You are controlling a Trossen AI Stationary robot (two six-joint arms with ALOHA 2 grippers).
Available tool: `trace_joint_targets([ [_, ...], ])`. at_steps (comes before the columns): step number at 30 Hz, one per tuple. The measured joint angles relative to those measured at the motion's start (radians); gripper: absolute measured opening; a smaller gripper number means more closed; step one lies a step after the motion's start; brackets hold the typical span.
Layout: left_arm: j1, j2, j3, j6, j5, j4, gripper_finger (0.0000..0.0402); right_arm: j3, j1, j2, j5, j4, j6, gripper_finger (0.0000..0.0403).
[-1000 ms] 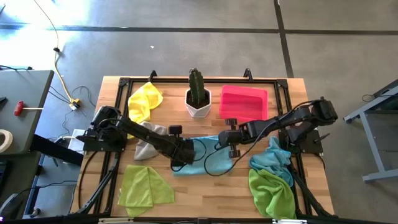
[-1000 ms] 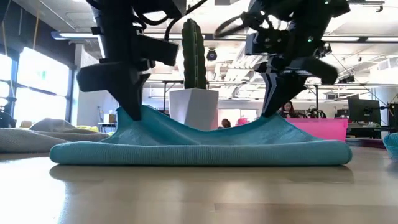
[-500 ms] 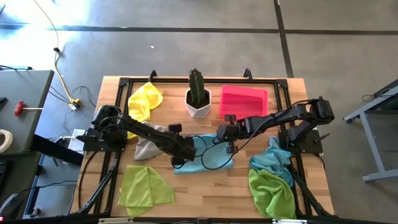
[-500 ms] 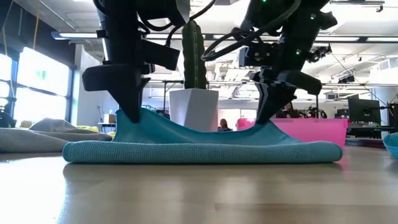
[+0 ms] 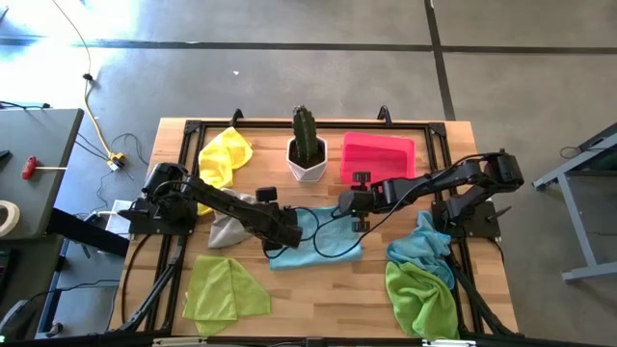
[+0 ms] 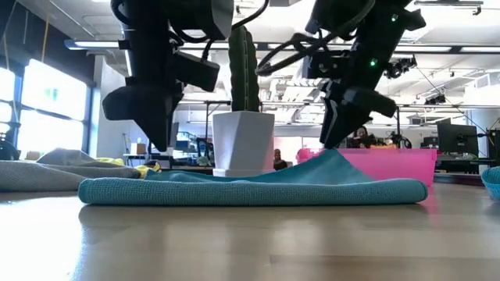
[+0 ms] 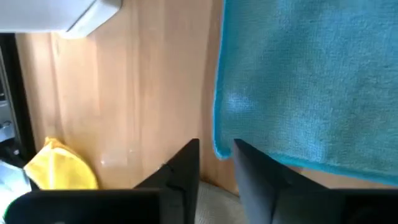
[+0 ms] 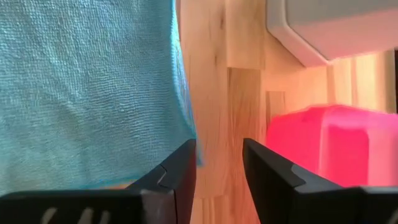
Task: Fold microfiber towels
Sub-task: Fold the blue towel
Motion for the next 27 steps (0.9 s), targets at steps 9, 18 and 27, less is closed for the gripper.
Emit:
trace_joint_targets([
  [9,-0.029,0.0,0.012,0.039,0.127,0.046,0.0121,0.001,0.0,-0.065,-0.067,-0.059,0.195,0.0126],
  [18,-0.091,0.0,-0.094,0.273,0.218,0.273,0.0101,0.001,0.071,-0.065,-0.164,-0.086,0.313,0.0126],
  [27,-0.091,-0.008,-0.212,0.167,0.249,0.38,0.0078,-0.204,0.135,-0.113,-0.142,0.122,0.546,0.0126],
])
